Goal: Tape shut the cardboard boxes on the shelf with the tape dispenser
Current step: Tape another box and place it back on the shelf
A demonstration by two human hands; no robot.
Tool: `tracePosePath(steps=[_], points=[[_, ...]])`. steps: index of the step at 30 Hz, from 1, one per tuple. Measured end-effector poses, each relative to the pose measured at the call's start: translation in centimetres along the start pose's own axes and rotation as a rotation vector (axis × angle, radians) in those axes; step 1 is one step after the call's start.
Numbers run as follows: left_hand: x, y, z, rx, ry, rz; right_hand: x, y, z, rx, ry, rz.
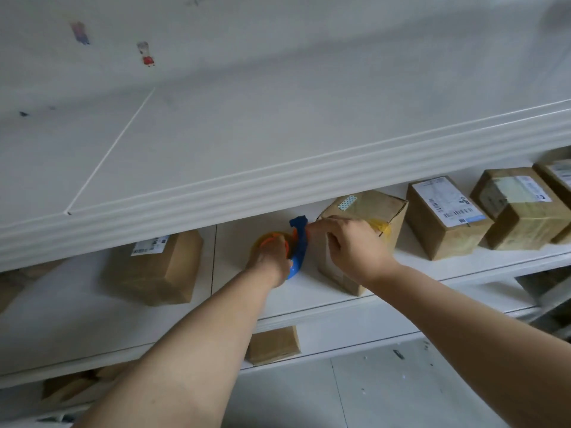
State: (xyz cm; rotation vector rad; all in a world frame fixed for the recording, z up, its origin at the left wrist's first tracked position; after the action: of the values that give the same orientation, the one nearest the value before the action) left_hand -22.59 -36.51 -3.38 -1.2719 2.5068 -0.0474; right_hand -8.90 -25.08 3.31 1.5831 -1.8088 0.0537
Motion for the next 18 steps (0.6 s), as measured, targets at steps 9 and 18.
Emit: tracePosePath(steps=[9, 18], points=[[2.1, 2.8, 4.0, 0.001, 0.133, 0.037, 0.8, -2.2, 1.5, 0.005, 0.016, 0.129], [3.5, -2.9, -0.9, -0.136, -0.623, -0.219, -1.4, -3.6, 4.3, 0.324, 0.168, 0.398]])
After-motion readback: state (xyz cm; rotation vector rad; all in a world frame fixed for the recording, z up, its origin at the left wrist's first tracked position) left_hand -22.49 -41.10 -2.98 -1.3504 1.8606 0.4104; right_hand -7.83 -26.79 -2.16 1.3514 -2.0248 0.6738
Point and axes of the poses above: each hand's wrist, its own y-axis towards the middle knuckle, its own z-axis out of the palm, x = y × z, the point moved 2 cm from there along y, towards the middle knuckle, and after that the axes turned 3 degrees about y, right-handed, at the moved point
